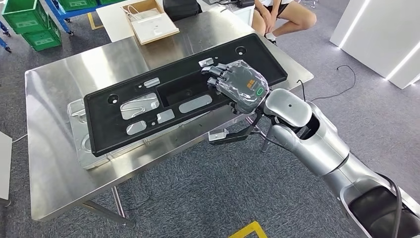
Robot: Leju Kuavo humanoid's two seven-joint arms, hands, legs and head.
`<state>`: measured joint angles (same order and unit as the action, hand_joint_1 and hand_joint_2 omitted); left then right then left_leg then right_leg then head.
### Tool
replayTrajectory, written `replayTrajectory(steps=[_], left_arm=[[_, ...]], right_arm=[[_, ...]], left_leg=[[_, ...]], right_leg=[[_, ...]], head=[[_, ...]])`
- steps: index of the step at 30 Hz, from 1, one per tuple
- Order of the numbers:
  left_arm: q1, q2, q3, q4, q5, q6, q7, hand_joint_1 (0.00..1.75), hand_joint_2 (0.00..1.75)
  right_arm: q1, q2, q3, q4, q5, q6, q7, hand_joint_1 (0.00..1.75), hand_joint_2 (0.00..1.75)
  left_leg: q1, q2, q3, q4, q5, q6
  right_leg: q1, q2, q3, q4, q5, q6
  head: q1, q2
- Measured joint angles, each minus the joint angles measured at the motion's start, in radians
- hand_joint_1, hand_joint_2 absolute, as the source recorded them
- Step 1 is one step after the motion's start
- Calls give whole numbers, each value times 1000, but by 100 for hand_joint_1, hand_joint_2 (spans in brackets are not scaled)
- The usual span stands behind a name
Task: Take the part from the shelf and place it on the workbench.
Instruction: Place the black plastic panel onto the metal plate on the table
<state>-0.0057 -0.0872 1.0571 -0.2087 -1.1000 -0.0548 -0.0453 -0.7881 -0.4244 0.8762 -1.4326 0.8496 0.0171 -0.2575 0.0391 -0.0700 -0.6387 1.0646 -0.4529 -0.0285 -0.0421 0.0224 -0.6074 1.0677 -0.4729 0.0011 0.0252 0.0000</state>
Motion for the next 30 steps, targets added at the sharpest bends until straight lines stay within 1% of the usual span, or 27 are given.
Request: replayTrajectory(steps=[1,2,3,4,5,6,7,8,9,10,11,13,14,15,21,25,30], left_arm=[[-1,0,0,0,0,0,0,0,175],[-2,1,0,0,0,0,0,0,175],[-4,1,0,0,0,0,0,0,175],[-5,1,0,0,0,0,0,0,175],[-5,0,0,0,0,0,0,0,175],[-5,0,0,0,0,0,0,0,175],[-5,0,0,0,-1,0,0,0,175],[-4,2,0,0,-1,0,0,0,175],[-5,3,0,0,-1,0,0,0,175],[-5,4,0,0,-2,0,0,0,175],[-5,4,0,0,-2,0,-1,0,175],[-5,2,0,0,-3,0,-2,0,175],[-5,2,0,0,-3,0,-2,0,175],[-5,2,0,0,-3,0,-2,0,175],[-5,1,0,0,-4,0,-2,0,175],[-5,1,0,0,-4,0,-2,0,175],[-5,1,0,0,-4,0,-2,0,175]], right_arm=[[-1,0,0,0,-3,0,0,175,175],[0,0,0,0,-6,0,-1,175,175],[1,0,0,1,-10,0,-2,175,175],[3,0,0,1,-12,0,-3,175,175],[4,0,0,1,-13,0,-3,175,175],[4,0,0,1,-13,0,-4,175,175],[3,0,0,1,-14,0,-4,175,175],[2,0,0,1,-15,0,-4,175,175],[0,0,0,1,-16,0,-4,175,175],[-2,0,0,1,-17,0,-4,175,175],[-3,0,0,1,-17,0,-4,175,175],[-3,0,0,2,-19,0,-5,175,175],[-3,1,0,2,-20,0,-5,175,175],[-3,1,0,2,-20,0,-6,175,175],[-4,1,0,2,-21,0,-5,175,175],[-4,1,0,2,-21,0,-5,175,175],[-4,1,0,2,-21,0,-5,175,175]], left_leg=[[-2,26,-23,51,-26,0],[-5,47,-54,117,-56,0],[-6,58,-87,185,-83,2],[-8,61,-111,232,-96,5],[-10,62,-118,243,-90,11],[-14,63,-105,217,-67,19],[-20,63,-76,159,-33,31],[-27,66,-42,92,-7,46],[-33,69,-13,35,12,59],[-38,73,6,-4,21,63],[-40,75,14,-20,19,54],[-41,73,16,-30,23,32],[-42,72,16,-30,22,27],[-43,71,16,-30,22,31],[-44,71,15,-30,22,39],[-45,71,15,-30,22,42],[-45,71,15,-30,23,43]], right_leg=[[2,-6,0,-1,0,-5],[6,-12,1,-1,-1,-9],[10,-17,1,-1,-2,-12],[15,-23,1,-1,-3,-14],[20,-28,2,-1,-4,-16],[24,-32,4,-1,-5,-17],[29,-35,8,-1,-7,-19],[31,-38,11,-2,-8,-20],[34,-41,12,-3,-9,-20],[36,-43,12,-3,-11,-19],[37,-44,11,-3,-11,-18],[37,-46,9,-2,-11,-15],[35,-47,10,-4,-11,-15],[33,-47,11,-5,-10,-13],[33,-47,17,-17,-5,-6],[32,-47,19,-21,-3,-1],[31,-47,19,-23,-1,2]], head=[[0,0],[0,0],[0,0],[0,0],[0,0],[0,0],[0,0],[0,0],[0,0],[1,0],[1,0],[1,0],[2,0],[2,0],[2,0],[2,0],[2,0]])
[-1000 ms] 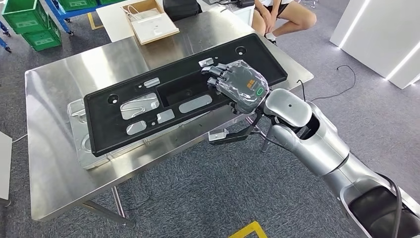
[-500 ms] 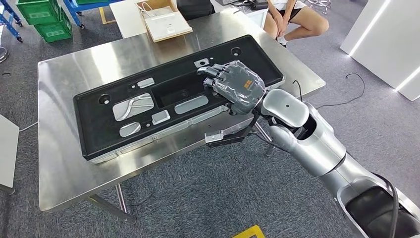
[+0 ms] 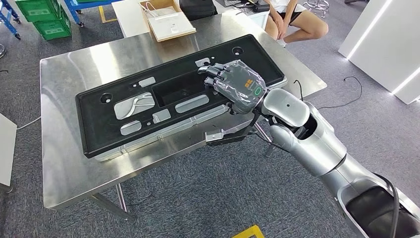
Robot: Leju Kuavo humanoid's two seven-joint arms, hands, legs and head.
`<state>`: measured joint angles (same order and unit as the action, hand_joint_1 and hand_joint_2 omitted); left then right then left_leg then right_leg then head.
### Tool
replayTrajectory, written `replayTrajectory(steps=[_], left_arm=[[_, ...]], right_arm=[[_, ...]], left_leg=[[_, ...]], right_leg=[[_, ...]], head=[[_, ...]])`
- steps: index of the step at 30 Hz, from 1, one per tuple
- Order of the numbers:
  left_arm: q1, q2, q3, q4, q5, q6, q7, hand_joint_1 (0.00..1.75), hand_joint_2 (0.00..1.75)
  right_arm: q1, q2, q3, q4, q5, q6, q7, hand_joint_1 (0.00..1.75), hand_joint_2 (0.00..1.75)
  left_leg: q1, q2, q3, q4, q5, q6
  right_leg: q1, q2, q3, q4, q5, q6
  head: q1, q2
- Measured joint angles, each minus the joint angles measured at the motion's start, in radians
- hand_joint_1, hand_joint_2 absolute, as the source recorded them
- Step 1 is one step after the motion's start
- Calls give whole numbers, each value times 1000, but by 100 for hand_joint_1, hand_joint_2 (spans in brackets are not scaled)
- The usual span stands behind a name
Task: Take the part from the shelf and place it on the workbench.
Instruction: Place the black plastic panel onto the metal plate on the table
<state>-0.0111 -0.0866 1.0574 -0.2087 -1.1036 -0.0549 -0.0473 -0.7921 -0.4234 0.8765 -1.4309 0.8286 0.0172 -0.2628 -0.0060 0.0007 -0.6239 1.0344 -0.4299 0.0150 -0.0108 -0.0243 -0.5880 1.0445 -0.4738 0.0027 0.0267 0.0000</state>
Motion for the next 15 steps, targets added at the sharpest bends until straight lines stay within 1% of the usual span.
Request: replayTrajectory(steps=[7,9,11,13,14,15], left_arm=[[0,0,0,0,-2,-2,0,0,175],[0,0,0,0,-4,-4,0,0,175],[0,1,0,0,-5,-5,0,0,175],[0,2,0,0,-6,-6,0,0,175],[0,2,0,0,-6,-6,0,0,175],[0,2,0,0,-6,-6,0,0,175]], right_arm=[[0,0,0,0,-4,1,-3,175,175],[-1,0,0,0,-5,2,-9,175,175],[-4,0,0,0,-6,3,-13,175,175],[-7,0,0,0,-6,3,-13,175,175],[-9,-1,0,1,-6,3,-13,175,175],[-10,-2,0,1,-6,4,-13,175,175]], left_leg=[[0,0,0,0,0,1],[-3,0,-2,3,-2,7],[-6,-2,-4,5,-4,17],[-1,-6,3,-10,1,26],[2,-9,12,-22,6,31],[5,-12,20,-34,12,36]], right_leg=[[0,0,0,0,0,1],[-3,0,0,-3,2,5],[-6,-2,2,-7,4,12],[-5,-6,8,-10,2,17],[-4,-4,8,-3,-5,19],[-4,1,0,18,-22,20]], head=[[0,0],[0,0],[0,0],[0,0],[0,0],[0,0]])
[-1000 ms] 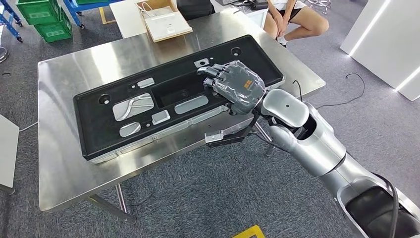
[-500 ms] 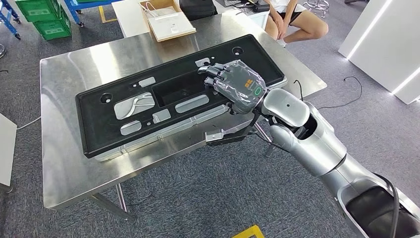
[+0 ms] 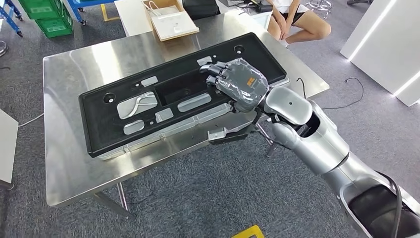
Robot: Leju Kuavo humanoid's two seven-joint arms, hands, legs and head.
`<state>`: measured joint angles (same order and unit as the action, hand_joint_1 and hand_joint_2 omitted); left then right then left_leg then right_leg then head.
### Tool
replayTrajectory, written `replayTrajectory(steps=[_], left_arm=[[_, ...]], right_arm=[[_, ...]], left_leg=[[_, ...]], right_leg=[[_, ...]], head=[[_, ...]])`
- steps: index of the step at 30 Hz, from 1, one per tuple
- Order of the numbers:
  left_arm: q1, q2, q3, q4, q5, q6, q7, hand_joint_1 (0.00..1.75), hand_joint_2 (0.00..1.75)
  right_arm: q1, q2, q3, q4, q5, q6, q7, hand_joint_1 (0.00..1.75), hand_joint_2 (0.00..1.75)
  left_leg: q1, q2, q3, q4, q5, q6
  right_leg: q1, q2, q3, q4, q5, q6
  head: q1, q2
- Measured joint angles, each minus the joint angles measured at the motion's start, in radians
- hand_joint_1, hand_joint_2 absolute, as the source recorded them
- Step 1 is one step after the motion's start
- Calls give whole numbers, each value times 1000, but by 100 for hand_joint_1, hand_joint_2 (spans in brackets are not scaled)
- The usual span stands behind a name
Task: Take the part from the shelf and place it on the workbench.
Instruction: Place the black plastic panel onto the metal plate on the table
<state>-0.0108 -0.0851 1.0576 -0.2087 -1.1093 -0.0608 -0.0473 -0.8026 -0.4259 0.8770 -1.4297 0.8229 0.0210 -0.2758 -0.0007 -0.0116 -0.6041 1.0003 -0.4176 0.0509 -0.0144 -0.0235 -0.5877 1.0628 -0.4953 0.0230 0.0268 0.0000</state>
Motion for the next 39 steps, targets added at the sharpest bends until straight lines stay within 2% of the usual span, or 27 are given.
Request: replayTrajectory(steps=[1,3,4,5,6,7,9,10,11,13,15,17,19,20,21,22,24,26,27,28,31,34,39], left_arm=[[0,0,0,0,0,0,0,0,175],[-1,0,0,0,0,-1,0,0,175],[-1,0,0,0,0,-1,0,0,175],[-2,0,0,0,0,-2,0,0,175],[-2,0,1,0,0,-2,0,0,175],[-2,0,0,0,0,-3,0,0,175],[-2,0,0,0,0,-3,0,0,175],[-2,0,0,0,0,-2,0,0,175],[-1,0,1,0,0,-2,0,0,175],[1,-1,1,0,0,-2,0,0,175],[3,-3,1,0,0,-3,0,0,175],[1,-3,1,0,0,-3,0,0,175],[-2,-3,2,0,0,-3,0,0,175],[-2,-3,2,0,0,-3,0,0,175],[-1,-3,2,0,0,-3,0,0,175],[-1,-3,2,0,0,-3,0,0,175],[0,-3,2,0,-1,-3,0,0,175],[1,-2,4,0,-2,-4,0,0,175],[1,-3,4,0,-2,-5,0,0,175],[2,-4,5,0,-3,-5,0,0,175],[2,-5,7,0,-5,-5,0,0,175],[2,-5,8,0,-9,-5,-1,0,175],[0,-5,10,0,-12,-5,-2,0,175]], right_arm=[[-1,-1,0,1,0,1,0,175,175],[0,-2,1,3,0,3,0,175,175],[2,-2,2,5,0,4,0,175,175],[4,-2,4,6,0,5,0,175,175],[5,-2,6,7,0,6,0,175,175],[5,-2,7,8,0,6,0,175,175],[3,-3,10,8,0,6,0,175,175],[3,-4,12,9,0,6,0,175,175],[3,-5,13,9,0,6,0,175,175],[2,-6,16,9,0,6,0,175,175],[-2,-4,16,9,0,6,0,175,175],[-4,-4,16,8,0,6,0,175,175],[-4,-4,17,9,0,6,0,175,175],[-4,-4,19,9,0,6,0,175,175],[-4,-4,20,10,0,6,0,175,175],[-4,-4,22,10,0,6,0,175,175],[-4,-4,24,10,0,5,1,175,175],[-6,-4,25,10,-1,2,2,175,175],[-6,-4,25,11,-1,2,2,175,175],[-7,-3,27,11,-2,1,2,175,175],[-8,-2,30,11,-3,-1,1,175,175],[-9,-2,31,12,-3,-1,2,175,175],[-8,-2,31,12,-2,-7,2,175,175]], left_leg=[[3,-3,6,-8,5,3],[1,-13,6,-11,7,7],[1,-21,6,-10,7,6],[2,-31,5,-8,6,5],[3,-41,5,-3,4,2],[4,-52,4,4,0,-3],[6,-72,-3,22,-9,-16],[7,-81,-9,28,-11,-23],[7,-90,-14,31,-11,-29],[10,-103,-20,29,-9,-42],[10,-70,-35,57,-27,-53],[12,-18,-83,158,-78,-63],[17,-1,-142,273,-120,-72],[19,2,-154,293,-118,-74],[21,5,-146,275,-97,-76],[23,9,-123,227,-66,-77],[21,20,-54,95,-14,-73],[15,25,-21,28,-2,-62],[14,23,-19,24,-3,-58],[15,21,-19,21,-1,-55],[15,18,-16,18,0,-52],[13,18,-16,18,-3,-48],[10,19,-16,18,-4,-39]], right_leg=[[0,7,-20,44,-27,0],[-2,17,-82,167,-86,1],[-3,18,-107,215,-99,2],[-6,19,-116,226,-91,4],[-10,21,-105,198,-63,5],[-14,29,-77,138,-24,7],[-21,66,-24,26,21,8],[-20,78,-12,-2,27,7],[-17,84,-11,-7,22,3],[-14,64,-10,-12,27,-10],[-17,44,-3,-23,32,-26],[-17,24,2,-29,33,-36],[-16,5,3,-29,30,-39],[-16,-4,5,-29,28,-38],[-17,-13,8,-29,26,-36],[-17,-19,11,-28,23,-33],[-17,-30,20,-29,16,-24],[-13,-38,23,-30,12,-13],[-10,-40,24,-30,10,-12],[-9,-41,25,-31,10,-16],[-8,-42,31,-38,12,-36],[-9,-41,35,-47,15,-34],[-11,-41,38,-54,20,-24]], head=[[0,0],[0,0],[0,0],[0,0],[0,0],[0,0],[0,0],[0,0],[0,0],[0,0],[-1,0],[-2,0],[-2,0],[-2,0],[-2,0],[-2,0],[-2,0],[-2,0],[-2,0],[-2,0],[-2,0],[-2,0],[-2,0]])
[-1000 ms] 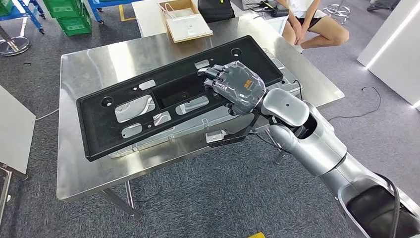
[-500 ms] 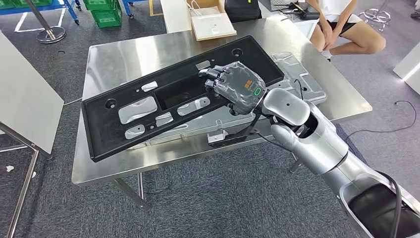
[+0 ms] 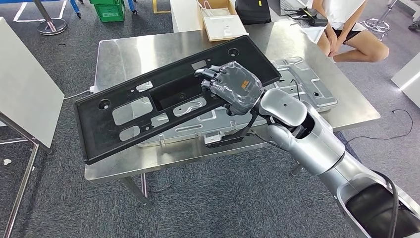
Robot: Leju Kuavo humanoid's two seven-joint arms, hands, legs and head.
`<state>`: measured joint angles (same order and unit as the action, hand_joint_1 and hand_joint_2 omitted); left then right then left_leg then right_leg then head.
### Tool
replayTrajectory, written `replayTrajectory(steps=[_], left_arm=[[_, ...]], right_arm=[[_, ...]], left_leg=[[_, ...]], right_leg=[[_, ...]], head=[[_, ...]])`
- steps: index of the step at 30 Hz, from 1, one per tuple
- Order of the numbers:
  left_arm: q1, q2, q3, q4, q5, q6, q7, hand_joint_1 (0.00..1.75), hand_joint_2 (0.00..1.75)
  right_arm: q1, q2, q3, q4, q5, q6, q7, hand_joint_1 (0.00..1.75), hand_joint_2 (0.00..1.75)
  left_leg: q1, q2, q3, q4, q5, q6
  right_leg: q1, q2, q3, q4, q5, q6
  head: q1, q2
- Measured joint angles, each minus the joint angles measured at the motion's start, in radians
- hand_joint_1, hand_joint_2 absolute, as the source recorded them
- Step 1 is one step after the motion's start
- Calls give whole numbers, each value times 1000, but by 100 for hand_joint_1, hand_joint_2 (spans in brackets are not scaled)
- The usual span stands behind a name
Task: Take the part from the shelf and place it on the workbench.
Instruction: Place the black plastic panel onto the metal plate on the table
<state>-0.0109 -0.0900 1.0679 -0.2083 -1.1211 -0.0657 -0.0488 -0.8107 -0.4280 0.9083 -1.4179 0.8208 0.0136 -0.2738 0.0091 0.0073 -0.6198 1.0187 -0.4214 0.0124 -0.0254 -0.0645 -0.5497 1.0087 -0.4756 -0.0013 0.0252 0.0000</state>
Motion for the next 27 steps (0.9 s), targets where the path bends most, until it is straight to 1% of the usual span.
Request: replayTrajectory(steps=[5,7,11,20,21,23,24,25,26,27], left_arm=[[0,0,9,0,-2,0,-2,0,175],[0,0,12,0,-2,0,-3,0,175],[0,0,13,0,-3,0,-4,0,175],[-1,0,14,0,-11,1,-5,0,175],[-1,0,14,0,-12,1,-5,0,175],[-1,0,14,0,-16,2,-5,0,175],[-1,1,14,0,-18,2,-5,0,175],[0,0,14,0,-19,3,-5,0,175],[1,0,14,0,-21,3,-5,0,175],[1,0,14,0,-21,3,-5,0,175]], right_arm=[[10,2,0,0,14,-21,12,175,175],[15,3,0,0,18,-22,18,175,175],[25,6,0,0,22,-25,19,175,175],[36,20,0,-1,32,-29,34,175,175],[37,22,0,-1,33,-30,34,175,175],[38,29,0,-2,34,-31,34,175,175],[38,32,0,-3,34,-31,34,175,175],[38,34,0,-4,35,-32,34,175,175],[37,35,0,-5,36,-32,34,175,175],[36,35,0,-6,36,-33,34,175,175]], left_leg=[[-1,0,0,1,0,3],[-2,0,0,1,0,3],[-1,1,1,1,0,3],[1,1,2,1,0,3],[-1,1,1,2,-1,4],[-5,0,0,0,-6,14],[-3,-1,6,-10,-6,21],[0,-3,16,-23,-4,28],[3,-4,26,-35,0,33],[5,-5,36,-43,3,37]], right_leg=[[-2,0,1,-2,1,21],[-3,0,1,-2,1,26],[-2,0,1,-1,0,30],[0,0,0,1,-1,30],[-1,0,1,-1,0,31],[-5,-2,5,-9,1,41],[-7,-1,7,-13,0,47],[-8,6,7,-7,-5,50],[-7,17,-2,15,-18,50],[-7,32,-25,62,-42,47]], head=[[0,0],[0,0],[0,0],[0,0],[0,0],[0,0],[0,0],[1,0],[1,0],[2,0]])
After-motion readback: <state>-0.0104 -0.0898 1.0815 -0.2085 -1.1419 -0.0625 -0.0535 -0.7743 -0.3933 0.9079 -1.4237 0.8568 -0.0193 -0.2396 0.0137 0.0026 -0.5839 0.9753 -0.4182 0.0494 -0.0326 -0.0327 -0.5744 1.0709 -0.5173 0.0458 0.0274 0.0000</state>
